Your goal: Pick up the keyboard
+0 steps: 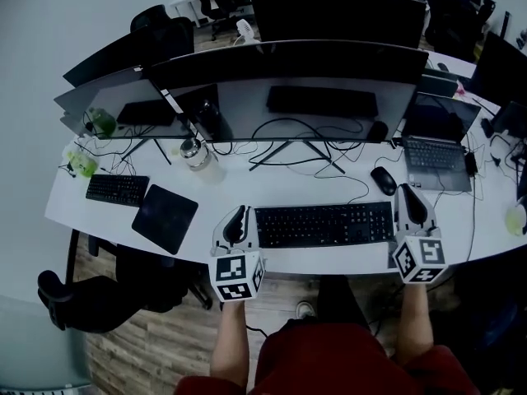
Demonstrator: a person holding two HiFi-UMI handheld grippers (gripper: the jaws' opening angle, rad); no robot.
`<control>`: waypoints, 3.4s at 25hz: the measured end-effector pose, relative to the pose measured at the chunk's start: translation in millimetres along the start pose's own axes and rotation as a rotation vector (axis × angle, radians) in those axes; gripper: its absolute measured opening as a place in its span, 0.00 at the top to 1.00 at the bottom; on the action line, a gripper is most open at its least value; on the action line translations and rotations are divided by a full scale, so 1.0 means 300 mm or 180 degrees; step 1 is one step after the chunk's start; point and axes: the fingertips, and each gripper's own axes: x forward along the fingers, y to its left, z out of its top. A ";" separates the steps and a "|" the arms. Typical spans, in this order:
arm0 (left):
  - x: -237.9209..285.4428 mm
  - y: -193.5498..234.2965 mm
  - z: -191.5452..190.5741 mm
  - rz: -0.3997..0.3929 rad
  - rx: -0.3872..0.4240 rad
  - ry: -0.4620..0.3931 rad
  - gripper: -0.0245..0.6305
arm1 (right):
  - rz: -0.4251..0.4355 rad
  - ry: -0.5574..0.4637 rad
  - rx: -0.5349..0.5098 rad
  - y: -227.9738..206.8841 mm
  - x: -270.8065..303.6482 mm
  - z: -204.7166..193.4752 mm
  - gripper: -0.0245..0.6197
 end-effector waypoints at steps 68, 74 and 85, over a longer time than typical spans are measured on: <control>0.079 0.018 -0.346 -0.0340 -0.0381 0.1117 0.50 | 0.0348 0.1497 0.0503 -0.065 0.008 -0.526 0.41; 0.015 0.052 -0.096 -0.0264 -0.0251 0.0497 0.50 | 0.0361 0.0923 0.0337 -0.038 0.020 -0.257 0.41; -0.098 0.092 0.186 -0.0140 -0.0101 -0.0246 0.50 | 0.0414 0.0192 0.0102 0.010 -0.002 0.064 0.41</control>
